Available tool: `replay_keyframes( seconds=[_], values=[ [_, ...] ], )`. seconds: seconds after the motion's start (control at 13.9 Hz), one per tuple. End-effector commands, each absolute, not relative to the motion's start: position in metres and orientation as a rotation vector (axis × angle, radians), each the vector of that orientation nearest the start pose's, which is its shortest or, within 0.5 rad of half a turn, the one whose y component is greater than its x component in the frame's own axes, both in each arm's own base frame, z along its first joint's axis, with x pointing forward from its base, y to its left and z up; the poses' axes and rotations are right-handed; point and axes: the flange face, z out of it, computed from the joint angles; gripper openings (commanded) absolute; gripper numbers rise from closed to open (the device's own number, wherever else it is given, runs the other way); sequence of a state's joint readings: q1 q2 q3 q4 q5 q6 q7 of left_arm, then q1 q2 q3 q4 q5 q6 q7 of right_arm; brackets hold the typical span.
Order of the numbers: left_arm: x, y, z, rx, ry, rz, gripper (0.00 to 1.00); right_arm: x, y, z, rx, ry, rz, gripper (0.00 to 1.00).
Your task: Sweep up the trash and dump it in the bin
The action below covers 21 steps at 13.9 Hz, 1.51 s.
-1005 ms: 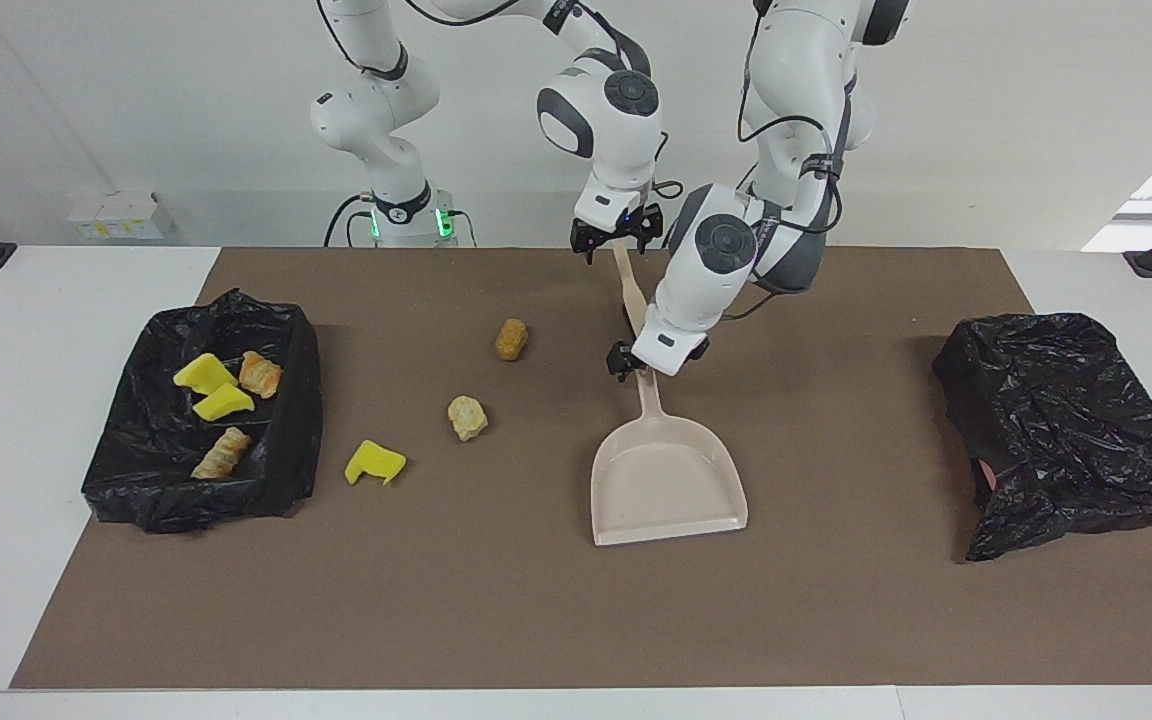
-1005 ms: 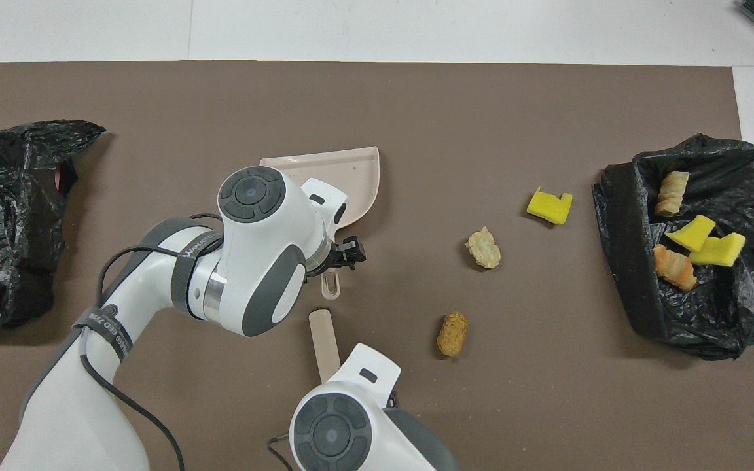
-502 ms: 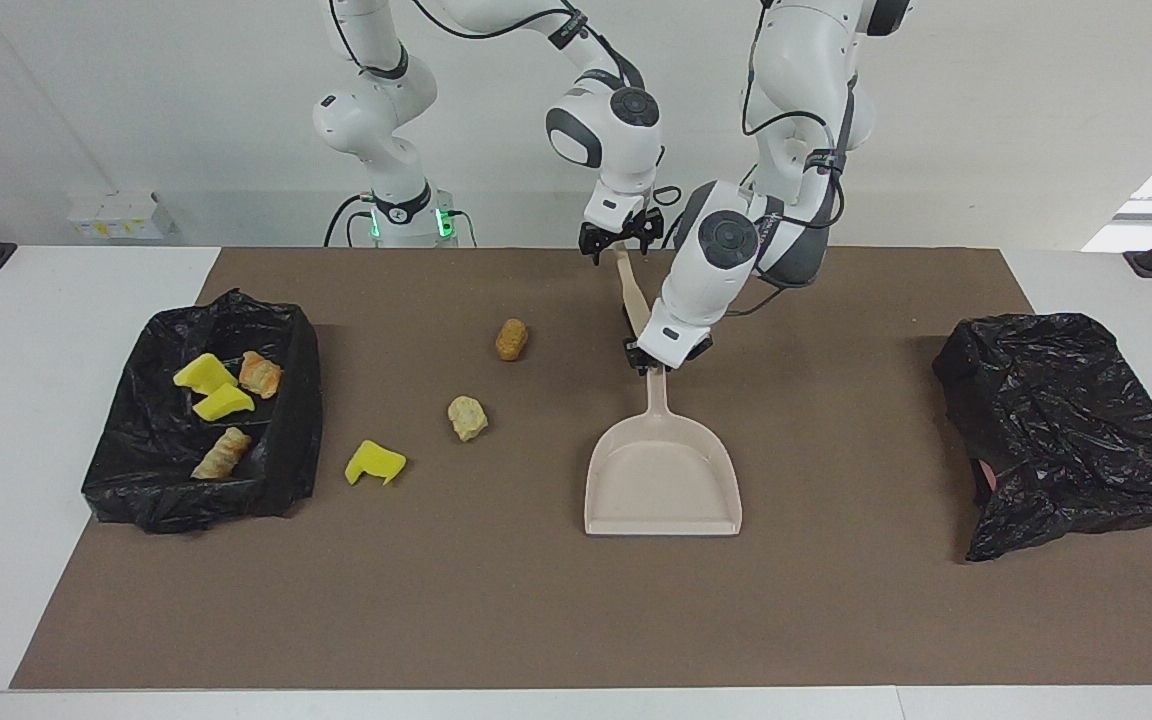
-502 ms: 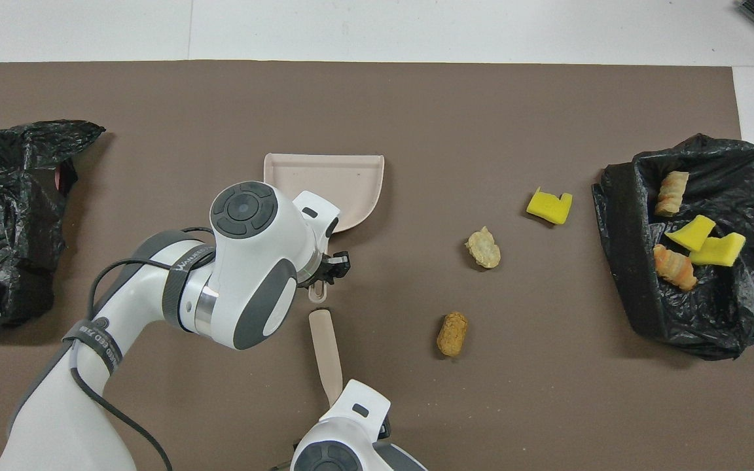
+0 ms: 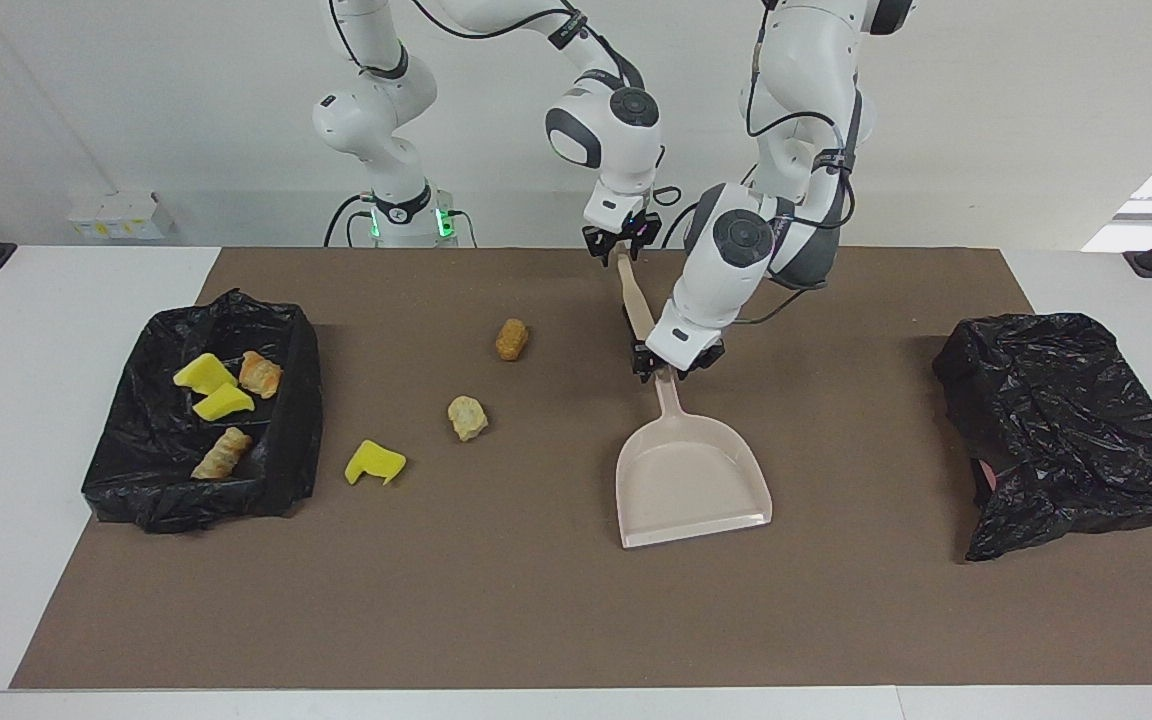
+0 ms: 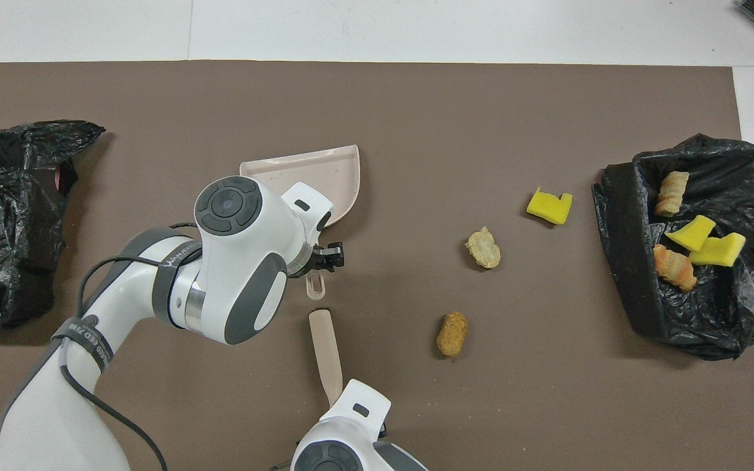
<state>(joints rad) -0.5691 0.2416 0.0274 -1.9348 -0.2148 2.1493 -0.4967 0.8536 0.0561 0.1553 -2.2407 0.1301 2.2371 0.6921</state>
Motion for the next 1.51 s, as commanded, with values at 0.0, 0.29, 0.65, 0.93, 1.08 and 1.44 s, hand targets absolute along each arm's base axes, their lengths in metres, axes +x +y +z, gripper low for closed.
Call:
replay_keyframes(
  seconds=[0.0, 0.29, 0.65, 0.93, 1.08, 1.44],
  values=[
    [0.522, -0.306, 0.36, -3.272, -0.008, 0.072, 0.28, 0.276, 0.444, 0.343, -3.077, -0.311, 0.173, 0.0],
    [0.531, -0.298, 0.362, -3.255, 0.167, -0.012, 0.0, 0.285, 0.435, 0.371, -3.073, -0.207, 0.138, 0.0],
    [0.559, -0.249, 0.38, -3.235, 0.415, -0.072, 0.0, 0.316, 0.367, 0.417, -3.161, 0.07, 0.236, 0.0],
    [0.559, -0.215, 0.377, -3.1, 0.985, 0.038, 0.0, 0.345, 0.311, 0.43, -3.254, 0.31, 0.243, 0.0],
    [0.556, -0.207, 0.377, -2.934, 1.426, 0.077, 0.0, 0.383, 0.273, 0.422, -3.343, 0.367, 0.156, 0.0],
    [0.55, -0.199, 0.379, -2.581, 1.954, 0.129, 0.0, 0.49, 0.203, 0.427, -3.337, 0.424, 0.173, 0.0]
  ],
)
